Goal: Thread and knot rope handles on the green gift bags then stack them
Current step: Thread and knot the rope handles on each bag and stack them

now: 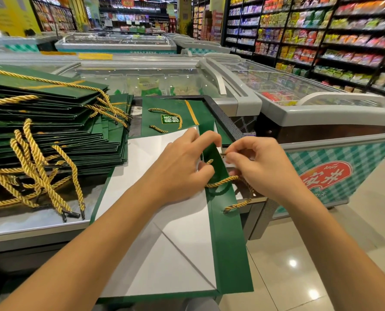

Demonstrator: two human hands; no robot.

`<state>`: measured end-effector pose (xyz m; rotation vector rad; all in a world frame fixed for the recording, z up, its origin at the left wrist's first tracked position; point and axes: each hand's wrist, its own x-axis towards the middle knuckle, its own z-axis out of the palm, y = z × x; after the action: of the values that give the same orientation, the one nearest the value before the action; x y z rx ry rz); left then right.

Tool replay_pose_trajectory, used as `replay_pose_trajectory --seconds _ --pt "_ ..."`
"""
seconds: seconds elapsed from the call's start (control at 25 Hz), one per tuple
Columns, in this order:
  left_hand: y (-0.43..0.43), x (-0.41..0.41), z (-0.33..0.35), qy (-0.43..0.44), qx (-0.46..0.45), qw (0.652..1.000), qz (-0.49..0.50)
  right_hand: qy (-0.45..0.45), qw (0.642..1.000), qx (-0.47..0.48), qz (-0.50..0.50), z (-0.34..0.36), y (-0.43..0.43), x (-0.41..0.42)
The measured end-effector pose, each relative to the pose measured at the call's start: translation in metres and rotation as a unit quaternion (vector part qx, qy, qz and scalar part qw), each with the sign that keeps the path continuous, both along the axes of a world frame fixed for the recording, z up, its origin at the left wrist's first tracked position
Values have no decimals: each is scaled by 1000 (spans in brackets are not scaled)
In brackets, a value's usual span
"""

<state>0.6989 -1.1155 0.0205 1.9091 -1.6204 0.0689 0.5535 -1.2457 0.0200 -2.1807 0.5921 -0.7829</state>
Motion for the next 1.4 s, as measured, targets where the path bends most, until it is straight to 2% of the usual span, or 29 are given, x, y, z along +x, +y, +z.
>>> replay_pose_trajectory --seconds 0.08,0.16,0.32,0.48,0.56,0.68,0.76,0.84,0.96,1.2,1.4 --pt "1 1 0 7 -11 1000 3 -61 987 148 -3 6 1 -3" --pt "0 1 0 9 -12 1000 4 -90 976 198 -14 8 2 -4" --pt "-5 5 -8 -15 17 1000 4 -97 988 116 -33 2 -2 -4" --pt "-8 13 -10 76 18 997 7 -91 996 14 -16 -5 -8 -4" --pt "-6 12 -8 90 12 996 10 -43 999 -25 17 -4 -14 -4" --pt "0 7 -1 73 2 997 14 86 989 -89 78 6 -21 -4" --pt "6 5 8 55 40 998 8 144 972 -160 93 10 -22 -2" --pt "14 2 19 58 105 993 -16 166 961 -197 104 10 -21 1" --pt "24 -8 22 13 185 982 -42 180 954 -214 112 9 -19 2" --pt "36 -25 14 8 143 990 0 194 952 -199 129 12 -13 -2" --pt "43 -20 13 50 169 983 -54 200 950 -203 125 14 -8 -4"
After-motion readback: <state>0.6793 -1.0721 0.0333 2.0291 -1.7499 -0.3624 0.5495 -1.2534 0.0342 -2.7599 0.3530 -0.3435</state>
